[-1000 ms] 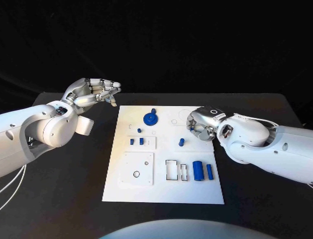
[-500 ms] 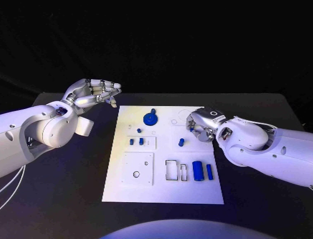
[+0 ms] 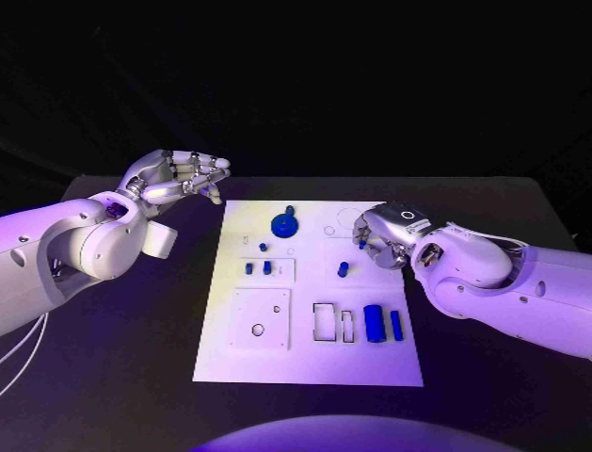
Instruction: Assemble the parts on the task board
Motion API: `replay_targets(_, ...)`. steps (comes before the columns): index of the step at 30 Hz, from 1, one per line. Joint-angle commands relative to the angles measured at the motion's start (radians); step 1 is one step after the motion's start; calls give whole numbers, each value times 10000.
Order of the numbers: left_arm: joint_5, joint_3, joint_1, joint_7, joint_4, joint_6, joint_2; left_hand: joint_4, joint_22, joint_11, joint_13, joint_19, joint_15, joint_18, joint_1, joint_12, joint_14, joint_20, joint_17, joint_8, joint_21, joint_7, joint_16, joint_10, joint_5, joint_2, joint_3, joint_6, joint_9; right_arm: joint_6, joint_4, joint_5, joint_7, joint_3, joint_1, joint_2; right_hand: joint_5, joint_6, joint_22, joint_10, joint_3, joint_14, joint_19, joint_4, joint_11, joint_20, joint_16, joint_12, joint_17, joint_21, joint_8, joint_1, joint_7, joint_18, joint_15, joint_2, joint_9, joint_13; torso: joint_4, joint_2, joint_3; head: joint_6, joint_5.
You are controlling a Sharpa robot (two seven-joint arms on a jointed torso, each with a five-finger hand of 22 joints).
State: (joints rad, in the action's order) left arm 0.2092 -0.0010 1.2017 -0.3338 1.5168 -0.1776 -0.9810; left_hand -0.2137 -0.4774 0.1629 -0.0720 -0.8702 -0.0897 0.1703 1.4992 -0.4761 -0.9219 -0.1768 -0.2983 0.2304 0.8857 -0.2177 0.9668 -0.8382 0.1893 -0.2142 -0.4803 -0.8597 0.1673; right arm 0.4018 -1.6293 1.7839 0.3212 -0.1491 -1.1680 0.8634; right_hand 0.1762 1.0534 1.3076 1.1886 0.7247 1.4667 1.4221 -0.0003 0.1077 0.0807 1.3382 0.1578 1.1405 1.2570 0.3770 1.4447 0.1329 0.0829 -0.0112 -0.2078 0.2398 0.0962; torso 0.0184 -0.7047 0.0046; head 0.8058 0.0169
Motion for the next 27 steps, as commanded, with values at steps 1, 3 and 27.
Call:
replay_targets(1, 45, 8, 5, -15, 11, 196, 13, 11, 17, 15, 13, 65, -6, 131, -30, -8, 70, -35, 17, -49, -34, -94, -48, 47, 25, -55, -51, 64, -14, 329, -57, 66, 96, 20, -22, 39, 10, 78, 1245, 547, 35, 170, 99, -20, -474, 6, -15, 530, 16, 77, -48, -124, -3, -136, -92, -34, -13, 398, -3, 7, -1, -3, 5)
replay_targets(3, 44, 8, 5, -12, 6, 199, 15, 11, 17, 15, 13, 65, -6, 131, -30, -8, 70, -35, 17, -49, -34, -94, -48, 47, 25, -55, -51, 64, -14, 342, -90, 35, 104, 25, -33, 70, 10, 78, 1245, 547, 35, 170, 99, -20, -474, 6, -15, 530, 16, 77, -48, -124, -3, -136, -92, -34, -13, 398, -7, 9, -1, -3, 4)
replay_targets(27, 2, 8, 4, 21, -68, 221, 68, 26, 20, 21, 16, 72, -12, 130, -47, -6, 76, -40, 20, -59, -40, -100, -60, 64, 23, -71, -54, 79, -17, 341, -1409, -381, 283, 139, -478, 355, 7, 113, 1265, 544, 44, 175, 108, -44, -485, 1, -12, 564, 16, 104, -44, -196, -13, -141, -99, -49, -10, 424, 0, 20, -8, -51, -60)
